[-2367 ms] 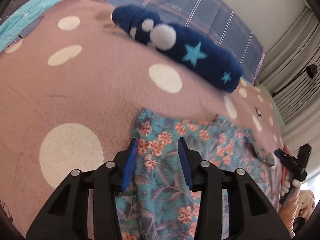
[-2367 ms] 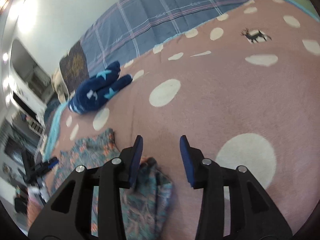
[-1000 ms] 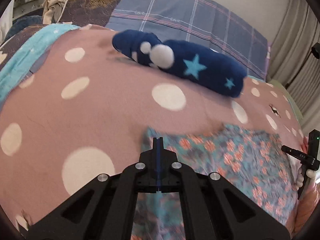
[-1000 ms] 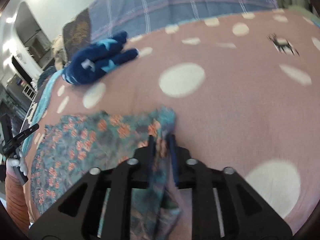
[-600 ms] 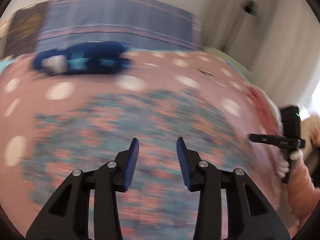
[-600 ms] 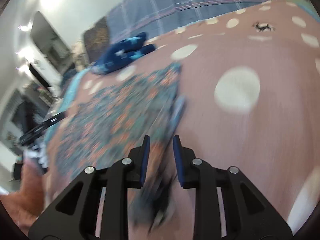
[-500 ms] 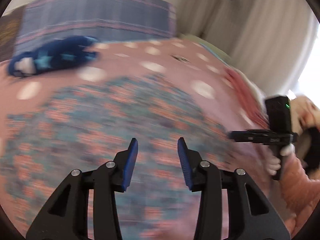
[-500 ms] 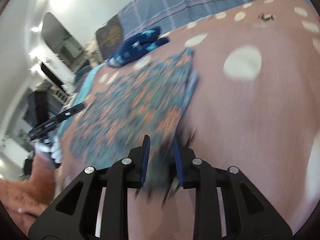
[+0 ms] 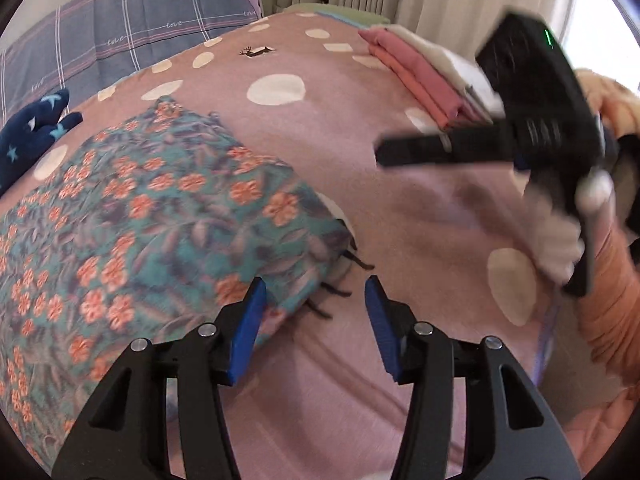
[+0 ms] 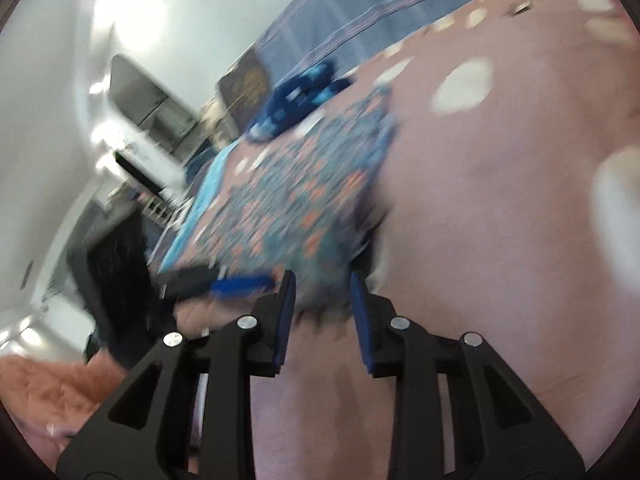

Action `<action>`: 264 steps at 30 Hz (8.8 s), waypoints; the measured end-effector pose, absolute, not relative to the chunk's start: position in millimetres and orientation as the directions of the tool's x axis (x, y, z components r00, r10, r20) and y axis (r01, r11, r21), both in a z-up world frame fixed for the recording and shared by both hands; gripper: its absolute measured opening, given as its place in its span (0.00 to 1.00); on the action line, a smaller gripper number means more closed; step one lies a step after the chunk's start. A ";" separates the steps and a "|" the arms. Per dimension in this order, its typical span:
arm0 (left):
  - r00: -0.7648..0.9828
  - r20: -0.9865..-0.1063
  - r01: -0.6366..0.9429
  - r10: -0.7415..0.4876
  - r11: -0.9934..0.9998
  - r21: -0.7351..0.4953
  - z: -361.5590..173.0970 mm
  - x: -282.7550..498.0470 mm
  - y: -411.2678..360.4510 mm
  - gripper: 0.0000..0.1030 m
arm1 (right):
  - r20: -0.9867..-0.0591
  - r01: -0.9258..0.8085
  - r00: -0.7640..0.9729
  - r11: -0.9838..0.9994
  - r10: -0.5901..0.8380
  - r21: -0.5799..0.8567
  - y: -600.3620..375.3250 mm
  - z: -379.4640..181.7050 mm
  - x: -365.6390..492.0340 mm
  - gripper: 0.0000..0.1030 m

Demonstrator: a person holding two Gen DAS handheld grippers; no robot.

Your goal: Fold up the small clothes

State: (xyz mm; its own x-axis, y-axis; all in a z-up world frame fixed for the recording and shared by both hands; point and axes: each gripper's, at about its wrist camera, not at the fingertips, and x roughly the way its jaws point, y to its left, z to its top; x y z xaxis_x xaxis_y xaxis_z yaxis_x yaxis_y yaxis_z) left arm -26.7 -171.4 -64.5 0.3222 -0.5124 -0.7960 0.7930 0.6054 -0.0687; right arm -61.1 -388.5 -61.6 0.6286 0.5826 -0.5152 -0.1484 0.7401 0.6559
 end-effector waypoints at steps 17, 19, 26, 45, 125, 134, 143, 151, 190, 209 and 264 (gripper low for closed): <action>0.361 -0.819 0.767 -0.446 0.642 -0.011 -72.1 -27.3 -193.6 0.62 | -0.483 -0.241 0.380 0.589 0.788 0.771 -366.3 -89.1 6.3 0.19; 0.367 -0.818 0.759 -0.443 0.651 -0.013 -71.7 -26.8 -192.6 0.62 | -0.444 -0.234 0.361 0.541 0.820 0.808 -365.7 -91.7 10.5 0.21; 0.400 -0.809 0.749 -0.430 0.663 0.019 -67.2 -23.5 -198.8 0.62 | -0.436 -0.257 0.327 0.523 0.839 0.813 -358.2 -84.1 13.4 0.30; 0.298 -0.799 0.838 -0.523 0.544 -0.043 -75.0 -22.0 -213.3 0.57 | -0.538 -0.193 0.286 0.597 0.793 0.779 -383.0 -93.0 -3.3 0.11; 0.326 -0.783 0.778 -0.530 0.620 -0.095 -70.6 -20.0 -209.6 0.10 | -0.598 0.002 0.550 0.715 0.583 0.699 -390.2 -93.9 135.0 0.05; 0.349 -0.765 0.789 -0.541 0.610 -0.072 -80.0 -31.5 -207.1 0.22 | -0.620 0.052 0.674 0.812 0.401 0.582 -414.1 -91.8 125.4 0.00; 0.498 -0.663 0.700 -0.559 0.710 -0.072 -39.4 -70.2 -109.5 0.39 | -0.639 0.047 0.651 0.818 0.410 0.573 -409.1 -99.5 129.8 0.00; 0.699 -0.601 0.365 -0.388 0.916 -0.167 -28.9 -75.4 79.6 0.44 | -0.686 0.098 0.673 0.886 0.275 0.452 -395.8 -68.2 116.9 0.01; 0.616 -0.517 0.171 -0.594 0.742 -0.648 -96.7 -29.4 240.5 0.08 | -0.870 -0.614 0.306 0.778 0.386 0.130 148.6 -72.2 229.0 0.00; 0.602 -0.586 0.247 -0.542 0.825 -0.509 -80.6 -35.6 206.4 0.30 | -0.894 -0.485 0.381 0.874 0.235 0.023 113.7 -71.2 249.8 0.41; 0.663 -0.678 0.099 -0.318 0.935 -0.342 -65.6 -61.5 212.8 0.54 | -0.747 -0.530 0.537 0.846 0.392 0.064 -33.8 -59.7 -36.5 0.62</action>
State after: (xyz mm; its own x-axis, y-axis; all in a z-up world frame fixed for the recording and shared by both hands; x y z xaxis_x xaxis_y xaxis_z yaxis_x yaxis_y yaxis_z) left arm -61.5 212.8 -65.6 0.6630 -0.3181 -0.6777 0.0994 0.9346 -0.3415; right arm -36.5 -33.8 -59.7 0.5366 0.3924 -0.7471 -0.5298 0.8457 0.0637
